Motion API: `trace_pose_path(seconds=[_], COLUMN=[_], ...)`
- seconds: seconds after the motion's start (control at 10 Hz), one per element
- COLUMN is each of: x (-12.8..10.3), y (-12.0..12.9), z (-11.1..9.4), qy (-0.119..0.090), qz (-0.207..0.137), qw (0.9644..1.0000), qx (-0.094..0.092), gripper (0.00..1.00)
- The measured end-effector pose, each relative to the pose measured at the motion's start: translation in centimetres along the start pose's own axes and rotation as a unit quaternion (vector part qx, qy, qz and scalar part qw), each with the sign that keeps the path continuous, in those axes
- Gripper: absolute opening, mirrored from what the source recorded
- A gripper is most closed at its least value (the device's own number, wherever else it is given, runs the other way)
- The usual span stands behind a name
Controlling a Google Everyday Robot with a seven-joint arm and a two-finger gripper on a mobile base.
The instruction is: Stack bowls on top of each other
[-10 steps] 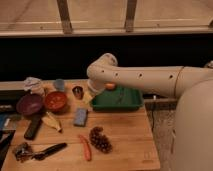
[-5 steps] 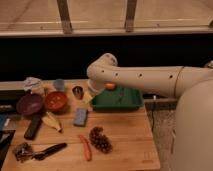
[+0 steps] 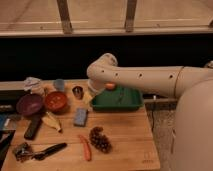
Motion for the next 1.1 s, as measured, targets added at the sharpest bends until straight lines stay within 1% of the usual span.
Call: trace_pose_path(seconds=[0.3, 0.4, 0.8, 1.1], x=[-0.3, -1.2, -6.4, -8.2], y=[0.0, 0.2, 1.2, 1.3], z=[0.2, 0.4, 2.6, 5.0], qy=[0.000, -0.001, -0.007, -0.002], qz=[-0.005, -0.011, -0.047, -0.061], qw=[1.0000, 0.9999, 0.9988, 0.9977], qx=[0.000, -0.002, -0.012, -0.030], gripper=[0.70, 0.70, 0.70, 0.70])
